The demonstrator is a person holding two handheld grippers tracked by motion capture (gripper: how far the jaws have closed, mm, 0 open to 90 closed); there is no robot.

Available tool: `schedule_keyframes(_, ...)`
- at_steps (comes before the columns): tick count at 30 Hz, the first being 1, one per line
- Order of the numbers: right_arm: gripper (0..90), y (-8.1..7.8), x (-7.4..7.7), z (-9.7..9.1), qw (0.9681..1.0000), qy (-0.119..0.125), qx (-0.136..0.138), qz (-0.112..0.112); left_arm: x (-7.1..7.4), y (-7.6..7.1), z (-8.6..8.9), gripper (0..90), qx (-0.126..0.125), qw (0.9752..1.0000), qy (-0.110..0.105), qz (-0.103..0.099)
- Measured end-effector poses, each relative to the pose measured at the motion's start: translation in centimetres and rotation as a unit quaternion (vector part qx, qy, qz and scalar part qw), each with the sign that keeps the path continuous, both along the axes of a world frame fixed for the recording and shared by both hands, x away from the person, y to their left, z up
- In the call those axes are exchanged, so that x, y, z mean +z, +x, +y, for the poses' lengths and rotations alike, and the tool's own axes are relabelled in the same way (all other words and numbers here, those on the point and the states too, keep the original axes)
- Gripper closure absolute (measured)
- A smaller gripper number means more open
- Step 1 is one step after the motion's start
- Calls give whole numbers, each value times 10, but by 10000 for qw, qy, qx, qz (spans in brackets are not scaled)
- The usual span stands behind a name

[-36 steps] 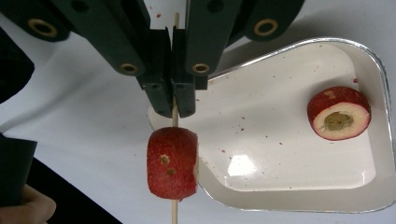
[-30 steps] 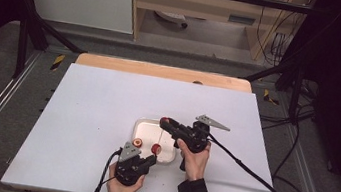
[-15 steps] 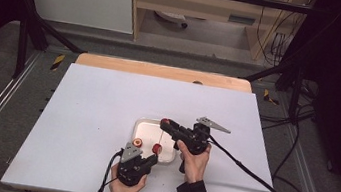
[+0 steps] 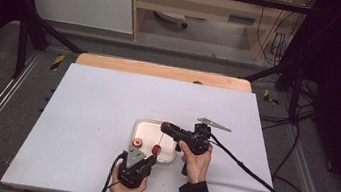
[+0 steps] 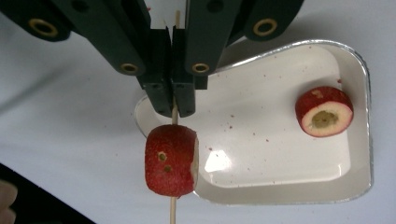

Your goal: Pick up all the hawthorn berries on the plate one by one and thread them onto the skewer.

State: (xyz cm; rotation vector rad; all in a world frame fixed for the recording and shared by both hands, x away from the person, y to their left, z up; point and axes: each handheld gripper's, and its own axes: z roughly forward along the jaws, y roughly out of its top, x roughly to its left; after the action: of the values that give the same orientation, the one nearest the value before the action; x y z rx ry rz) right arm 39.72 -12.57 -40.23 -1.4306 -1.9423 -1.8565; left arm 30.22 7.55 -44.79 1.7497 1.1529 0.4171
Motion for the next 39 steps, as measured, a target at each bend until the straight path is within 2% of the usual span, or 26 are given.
schedule_keyframes(2, 621, 0, -3, 2, 9999, 10, 89, 64, 3, 0, 0, 885, 23, 10000, 27, -68)
schedule_keyframes(3, 621, -1, -5, 3, 9999, 22, 131, 106, 4, 2, 0, 885, 6, 10000, 31, -1)
schedule_keyframes(7, 623, -4, -5, 3, 9999, 68, 80, 16, 3, 6, 1, 885, -27, 10000, -17, 48)
schedule_keyframes(12, 624, -7, -4, 2, 10000, -15, 52, -27, 2, 6, 0, 885, -38, 10000, -35, 73)
schedule_keyframes(19, 626, -7, -3, -1, 9999, 100, 71, 44, 2, 4, 1, 886, -21, 9999, -90, -115)
schedule_keyframes(24, 628, -9, -5, 0, 9999, 74, 64, 37, 0, 5, -1, 887, -39, 9999, -61, -116)
schedule_keyframes(27, 629, -10, -4, -2, 9999, 45, 118, -73, 0, 6, 2, 887, -143, 9997, -217, -33)
schedule_keyframes(32, 630, -12, -3, -3, 9998, 34, 164, -116, -2, 7, 4, 888, -284, 9987, -433, 0)
schedule_keyframes(36, 631, -13, -4, -4, 9996, 13, 213, -157, -4, 6, 3, 888, -206, 9990, -388, -68)
schedule_keyframes(39, 631, -15, -7, -6, 9997, 107, 121, -157, -4, 6, 3, 887, -109, 9993, -336, -102)
